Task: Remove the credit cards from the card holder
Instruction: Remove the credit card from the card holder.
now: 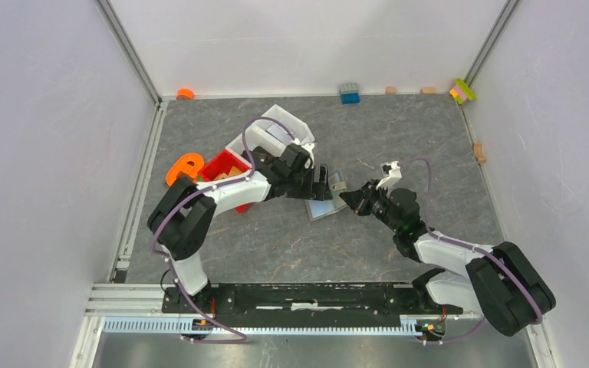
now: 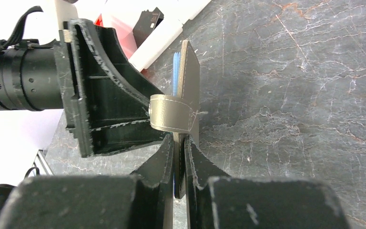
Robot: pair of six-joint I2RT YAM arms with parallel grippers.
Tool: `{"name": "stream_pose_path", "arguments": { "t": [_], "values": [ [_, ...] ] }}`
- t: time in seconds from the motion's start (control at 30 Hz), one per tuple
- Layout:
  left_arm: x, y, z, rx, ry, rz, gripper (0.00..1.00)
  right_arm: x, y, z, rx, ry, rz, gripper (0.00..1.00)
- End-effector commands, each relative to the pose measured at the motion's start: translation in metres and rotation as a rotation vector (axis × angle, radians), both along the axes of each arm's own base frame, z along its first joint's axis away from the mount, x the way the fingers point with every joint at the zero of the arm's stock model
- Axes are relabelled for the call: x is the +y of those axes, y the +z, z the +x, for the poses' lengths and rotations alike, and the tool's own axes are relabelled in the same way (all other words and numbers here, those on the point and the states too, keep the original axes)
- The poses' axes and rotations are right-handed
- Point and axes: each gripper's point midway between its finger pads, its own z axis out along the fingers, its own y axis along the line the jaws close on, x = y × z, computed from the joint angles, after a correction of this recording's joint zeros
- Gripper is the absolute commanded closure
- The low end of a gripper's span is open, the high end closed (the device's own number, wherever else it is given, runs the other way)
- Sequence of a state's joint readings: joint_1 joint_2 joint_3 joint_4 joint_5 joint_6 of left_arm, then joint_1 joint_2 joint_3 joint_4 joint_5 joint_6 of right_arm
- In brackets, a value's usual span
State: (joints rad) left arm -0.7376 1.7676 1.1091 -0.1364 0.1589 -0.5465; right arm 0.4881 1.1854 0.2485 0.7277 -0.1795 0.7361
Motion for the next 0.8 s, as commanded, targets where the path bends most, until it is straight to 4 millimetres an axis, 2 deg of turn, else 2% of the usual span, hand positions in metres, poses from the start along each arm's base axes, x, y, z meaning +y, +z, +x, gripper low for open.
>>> {"name": "stream_pose_path", "arguments": {
  "t": [0.0,0.13,0.2,0.33,0.43,0.6,0.67,0.77],
  "values": [
    [0.015,-0.012,0.013,-0.014,0.036,0.138,0.09,0.007,0.034,0.000,-0.095,0.025,0.090,0.99],
    [0.019,-0.019,0.014,0.013,0.050,0.173,0.12,-0.008,0.032,0.004,-0.098,-0.047,0.074,0.98],
    [0.020,-0.016,0.015,0.007,0.055,0.168,0.12,-0.019,0.026,0.008,-0.081,-0.104,0.053,0.98],
    [0.021,0.004,0.015,-0.048,0.075,0.095,0.11,-0.048,0.003,0.017,0.000,-0.247,-0.012,0.98],
    [0.025,0.022,0.015,-0.102,0.095,0.031,0.11,-0.061,-0.006,0.019,0.038,-0.301,-0.023,0.99],
    [0.030,0.036,0.015,-0.141,0.121,-0.026,0.09,-0.060,-0.004,0.019,0.034,-0.290,-0.001,0.99],
    [0.021,0.042,0.013,-0.148,0.092,-0.087,0.05,-0.059,-0.001,0.020,0.023,-0.287,0.005,1.00],
    [0.000,0.053,0.001,-0.144,-0.008,-0.214,0.00,-0.048,0.009,0.016,-0.010,-0.218,0.045,1.00]
  ]
}}
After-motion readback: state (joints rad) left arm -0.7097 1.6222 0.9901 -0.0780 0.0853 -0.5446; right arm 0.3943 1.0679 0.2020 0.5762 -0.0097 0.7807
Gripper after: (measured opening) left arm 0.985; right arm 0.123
